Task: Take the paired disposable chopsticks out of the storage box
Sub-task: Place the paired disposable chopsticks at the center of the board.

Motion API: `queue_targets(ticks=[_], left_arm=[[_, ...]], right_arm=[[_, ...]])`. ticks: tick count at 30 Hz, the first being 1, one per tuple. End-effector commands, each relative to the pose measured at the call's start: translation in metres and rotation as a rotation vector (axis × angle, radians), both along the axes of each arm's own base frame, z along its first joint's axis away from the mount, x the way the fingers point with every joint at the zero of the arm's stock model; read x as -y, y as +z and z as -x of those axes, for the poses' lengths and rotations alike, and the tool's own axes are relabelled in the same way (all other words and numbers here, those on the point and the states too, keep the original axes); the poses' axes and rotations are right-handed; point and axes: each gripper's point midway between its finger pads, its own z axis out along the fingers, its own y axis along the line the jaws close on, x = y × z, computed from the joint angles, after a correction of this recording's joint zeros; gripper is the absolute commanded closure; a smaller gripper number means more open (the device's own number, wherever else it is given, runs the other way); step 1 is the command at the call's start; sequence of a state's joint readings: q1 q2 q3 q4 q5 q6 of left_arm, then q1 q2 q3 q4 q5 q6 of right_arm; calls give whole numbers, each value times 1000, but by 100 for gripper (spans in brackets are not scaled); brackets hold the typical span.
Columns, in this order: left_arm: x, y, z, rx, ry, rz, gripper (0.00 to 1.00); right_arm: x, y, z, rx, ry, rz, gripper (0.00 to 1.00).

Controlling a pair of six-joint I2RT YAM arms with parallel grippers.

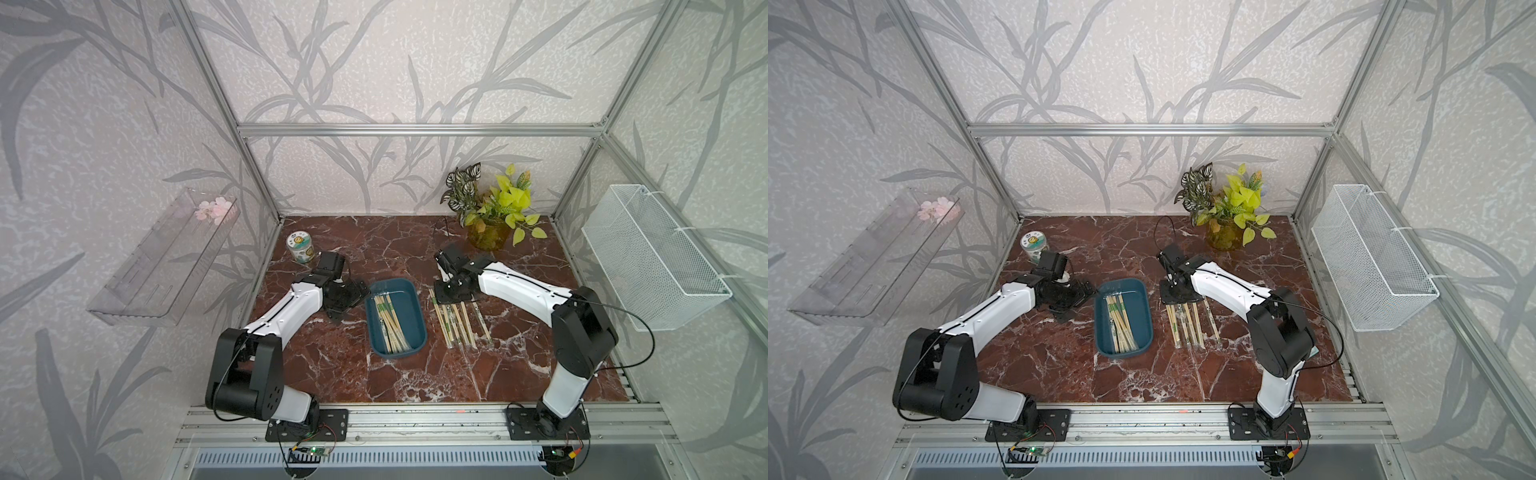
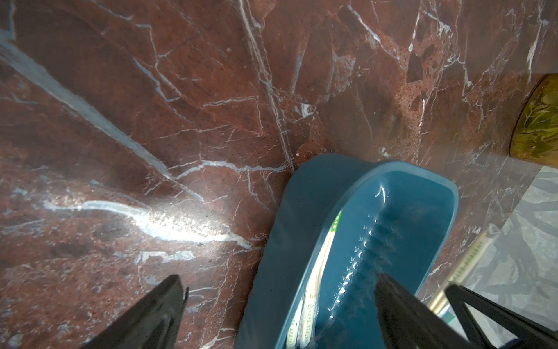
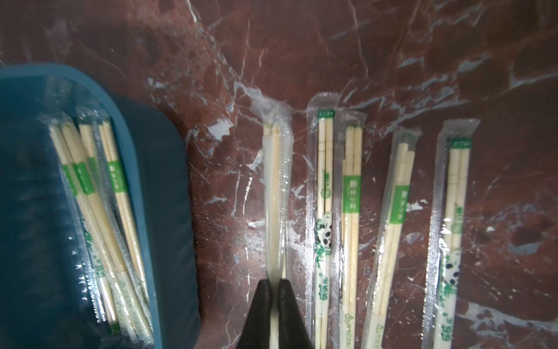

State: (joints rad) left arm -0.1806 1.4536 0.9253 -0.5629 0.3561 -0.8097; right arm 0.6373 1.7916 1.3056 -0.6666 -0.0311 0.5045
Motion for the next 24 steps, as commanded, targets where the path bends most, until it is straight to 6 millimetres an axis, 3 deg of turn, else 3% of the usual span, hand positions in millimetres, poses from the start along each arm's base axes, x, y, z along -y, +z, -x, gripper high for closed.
queue_targets(ticks=[1,9,18,24], left_arm=[[-2,2,3,11,10,-16,1],[-2,-1,4,2,2,-20,1],[-2,-1,3,0,-2,-22,1],[-1,0,0,2,-7,-23,1]], right_arm=[[-9,6,1,32,14,-44,100],[-22,-17,12,-7,42,-24,99],[-33,-33,11,-33,54,-1,98],[-32,-41,9,-44,54,20,90]])
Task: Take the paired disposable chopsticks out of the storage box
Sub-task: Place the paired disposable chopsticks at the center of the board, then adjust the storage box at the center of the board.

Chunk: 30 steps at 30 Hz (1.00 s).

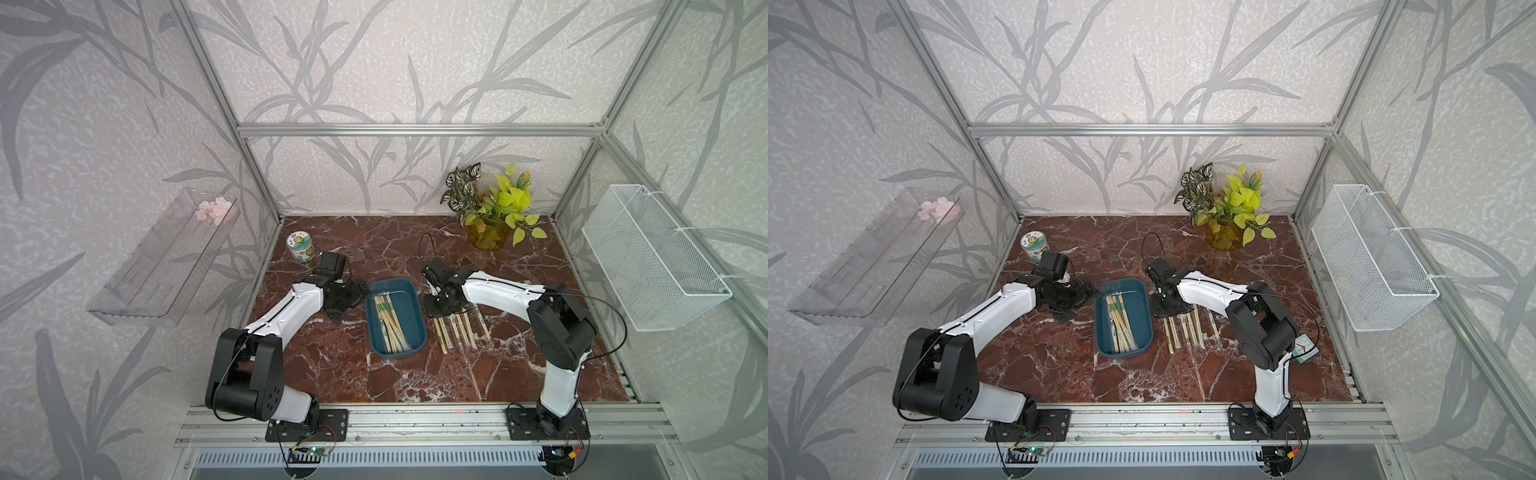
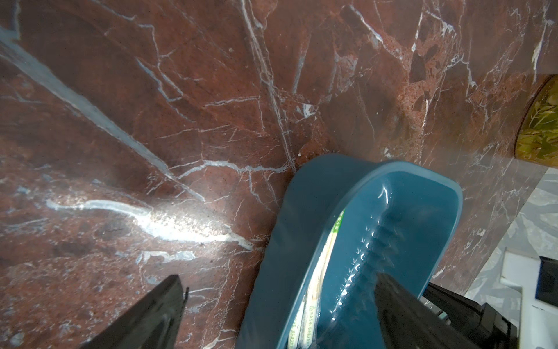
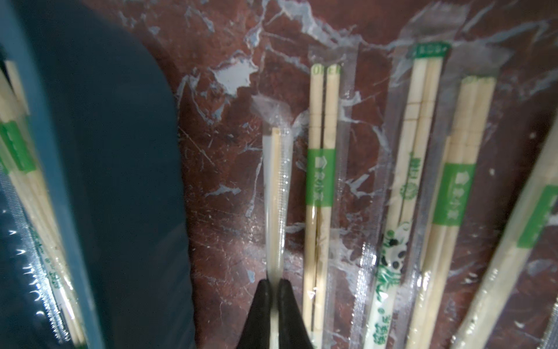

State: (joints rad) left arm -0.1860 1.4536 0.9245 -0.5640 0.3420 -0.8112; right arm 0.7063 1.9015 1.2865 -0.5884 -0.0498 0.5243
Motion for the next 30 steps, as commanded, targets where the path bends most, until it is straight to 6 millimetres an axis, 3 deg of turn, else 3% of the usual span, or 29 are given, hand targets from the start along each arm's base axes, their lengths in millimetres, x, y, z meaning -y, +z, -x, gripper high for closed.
queue_targets(ticks=[1,6,15,21,30], left_arm=[[0,1,0,2,-9,-11,1],[0,1,-1,1,-15,-13,1],[-1,5,-6,10,-15,-14,1],[0,7,-9,14,-16,-11,1],[0,7,-9,13,-11,-7,1]], right_arm=[[-4,0,-6,7,-2,10,86],[-3,3,-3,10,1,11,70],[-1,8,16,-2,14,22,69],[-16,12,32,-11,51,14,69],[-44,24,40,1,96,-18,69]])
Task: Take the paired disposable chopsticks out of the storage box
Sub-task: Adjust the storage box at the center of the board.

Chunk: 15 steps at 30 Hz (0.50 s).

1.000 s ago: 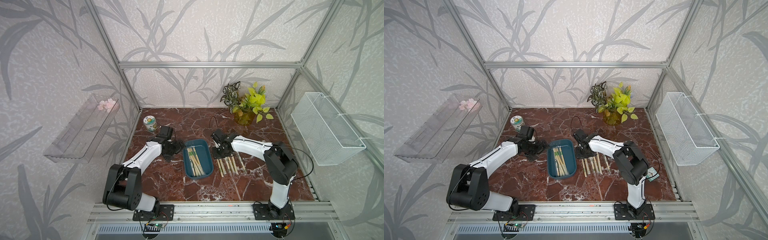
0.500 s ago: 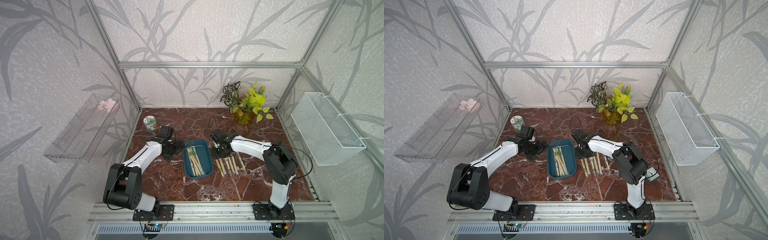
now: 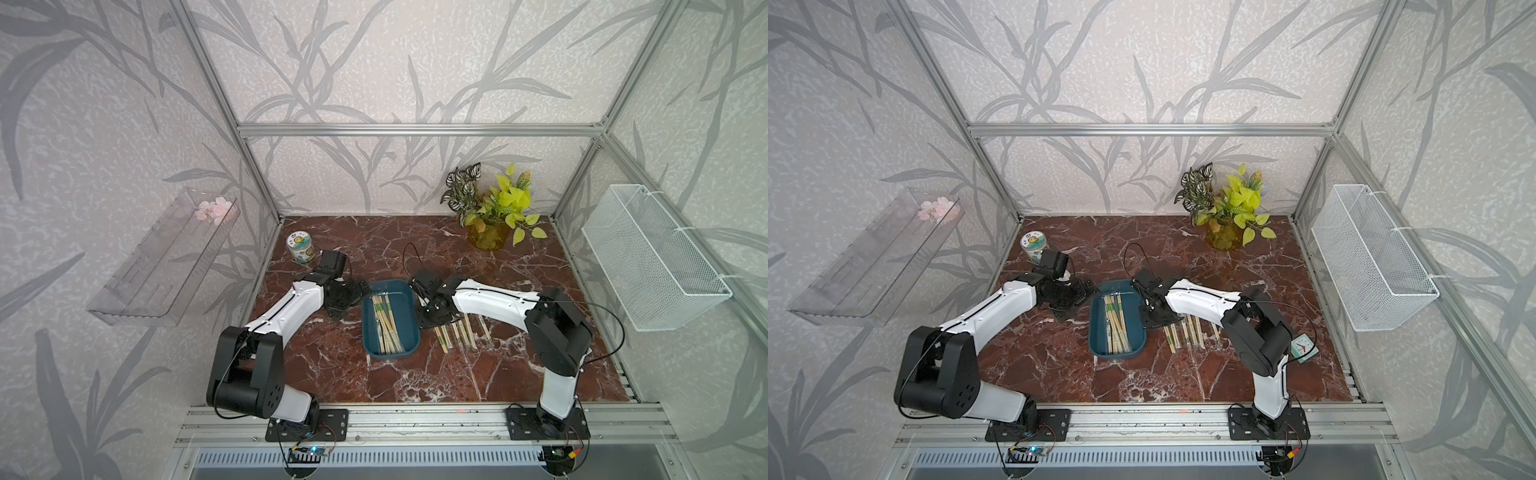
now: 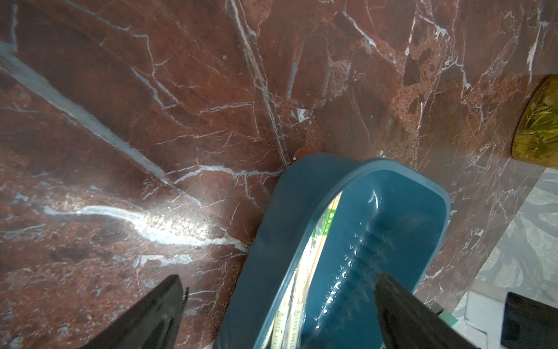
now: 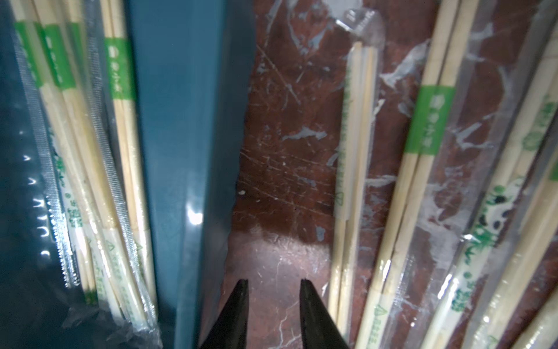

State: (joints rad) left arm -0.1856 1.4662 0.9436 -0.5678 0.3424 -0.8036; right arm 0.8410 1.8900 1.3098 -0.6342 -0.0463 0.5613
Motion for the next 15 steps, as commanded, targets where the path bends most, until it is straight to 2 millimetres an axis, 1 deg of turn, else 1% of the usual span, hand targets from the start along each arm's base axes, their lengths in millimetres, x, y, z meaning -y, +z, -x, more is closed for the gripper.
queue_targets(ticks=[1,3,9,12,15], left_arm=[[-1,5,-5,8,-5,-6,1],[-1,5,-6,9,-5,-6,1],[-2,6,-8,11,-7,-14,1],[-4,8,-9,14,-7,-18,1],[-7,9,-11,18,-2,-21,1]], right_arm=[[-7,17,-1,17,-3,-25,69],[-5,20,-2,27,-4,-17,69],[3,40,-11,77,-12,-7,69],[7,55,-18,109,-26,-21,69],[5,72,-26,141,-24,-45,69]])
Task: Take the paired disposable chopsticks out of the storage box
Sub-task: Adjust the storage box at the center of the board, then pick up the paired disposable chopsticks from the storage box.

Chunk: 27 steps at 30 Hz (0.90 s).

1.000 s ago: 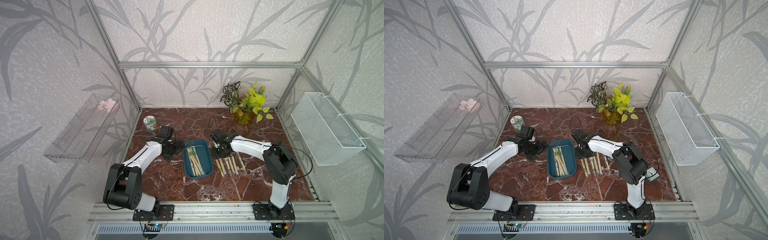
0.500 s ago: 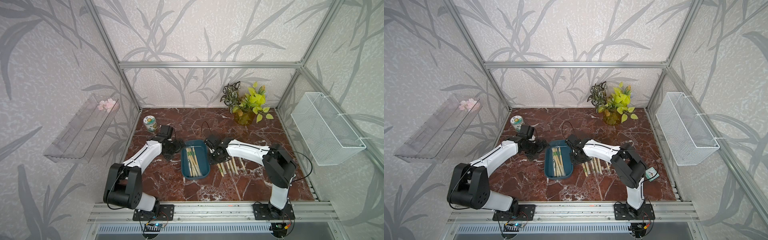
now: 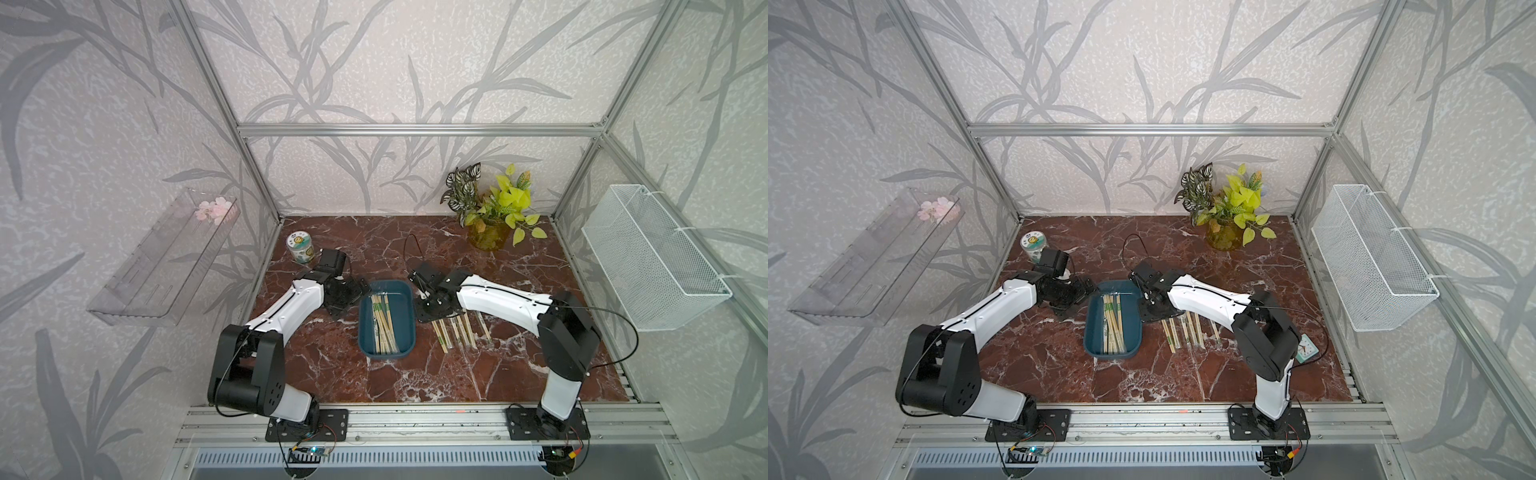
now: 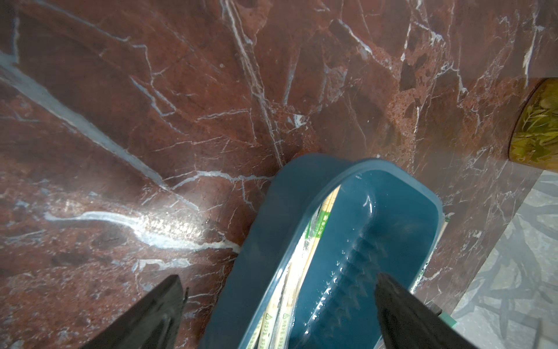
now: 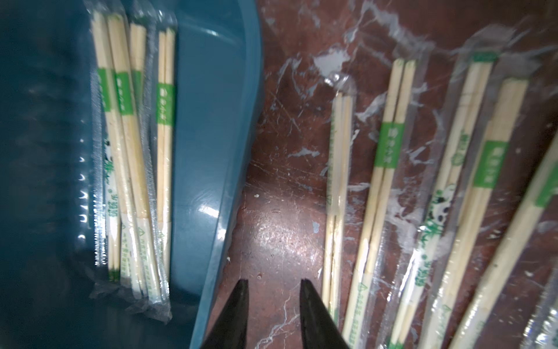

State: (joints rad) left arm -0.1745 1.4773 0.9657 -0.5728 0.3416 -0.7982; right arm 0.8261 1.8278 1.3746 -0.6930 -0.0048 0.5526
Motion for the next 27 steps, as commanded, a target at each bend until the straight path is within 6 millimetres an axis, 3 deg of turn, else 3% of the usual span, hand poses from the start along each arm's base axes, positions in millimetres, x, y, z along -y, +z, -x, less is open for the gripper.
queue_targets(ticks=[1,7,13,19,27], left_arm=[[-5,5,-5,9,-7,-21,1],[-11,8,-7,15,-2,-29,1],[-20,11,-9,21,14,-33,1],[-28,14,-11,28,32,-28,1],[-34,12,-10,24,45,-28,1]], right_arm=[[1,37,-12,74,0,-28,69],[-17,65,-23,112,30,-87,69],[-40,76,-26,117,69,-127,69],[-63,75,-21,108,115,-139,69],[-85,57,-10,81,182,-101,69]])
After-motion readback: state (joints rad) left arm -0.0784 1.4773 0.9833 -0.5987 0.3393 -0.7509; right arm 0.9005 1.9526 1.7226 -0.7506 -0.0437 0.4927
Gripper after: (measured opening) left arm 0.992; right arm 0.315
